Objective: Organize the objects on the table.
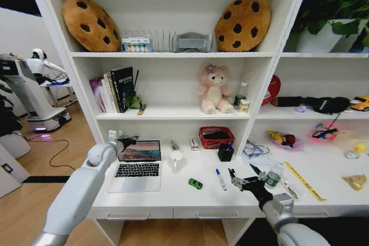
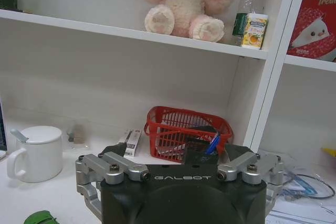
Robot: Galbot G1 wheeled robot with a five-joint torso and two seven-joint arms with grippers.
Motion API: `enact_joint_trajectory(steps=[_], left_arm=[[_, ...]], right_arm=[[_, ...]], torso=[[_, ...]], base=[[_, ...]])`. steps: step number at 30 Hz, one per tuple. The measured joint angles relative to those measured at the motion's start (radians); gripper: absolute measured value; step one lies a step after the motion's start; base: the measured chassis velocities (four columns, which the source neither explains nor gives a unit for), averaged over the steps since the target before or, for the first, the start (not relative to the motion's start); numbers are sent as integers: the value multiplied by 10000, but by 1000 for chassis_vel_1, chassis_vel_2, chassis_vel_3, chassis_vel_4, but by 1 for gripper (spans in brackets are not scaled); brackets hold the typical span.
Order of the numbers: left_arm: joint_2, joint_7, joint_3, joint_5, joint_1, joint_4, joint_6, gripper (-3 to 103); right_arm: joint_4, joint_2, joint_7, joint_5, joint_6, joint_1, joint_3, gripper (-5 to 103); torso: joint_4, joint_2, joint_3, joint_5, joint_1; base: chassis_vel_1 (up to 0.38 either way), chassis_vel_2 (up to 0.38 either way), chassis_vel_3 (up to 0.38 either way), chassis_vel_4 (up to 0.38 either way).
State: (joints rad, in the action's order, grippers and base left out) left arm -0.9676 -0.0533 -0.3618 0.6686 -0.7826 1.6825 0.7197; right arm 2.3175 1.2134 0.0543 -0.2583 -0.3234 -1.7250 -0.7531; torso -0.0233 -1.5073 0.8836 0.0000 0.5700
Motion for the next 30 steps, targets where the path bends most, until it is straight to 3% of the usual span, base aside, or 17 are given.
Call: enact_joint_trajectory(steps=[14,24,30], left_arm=[[1006,-569,-1640,-30,-3129,2732,49,0],[1034,-714,-1952,-481,-4311,3405,-178,0],[976,-652,-2057,-228,-3917,3419,-264,0]], right_arm=[[29,262,26,298,-64,-87,378,100],[119,518,42,513,-18,-336,401,100],[156,618,44,573,-4,-348,408,100]], torso=[[2,-1,-1,2,-1],[2,0,-1,-1,-1],[0,-1,-1,1,-2]], base=[[0,0,0,0],[0,0,0,0],[0,0,0,0]])
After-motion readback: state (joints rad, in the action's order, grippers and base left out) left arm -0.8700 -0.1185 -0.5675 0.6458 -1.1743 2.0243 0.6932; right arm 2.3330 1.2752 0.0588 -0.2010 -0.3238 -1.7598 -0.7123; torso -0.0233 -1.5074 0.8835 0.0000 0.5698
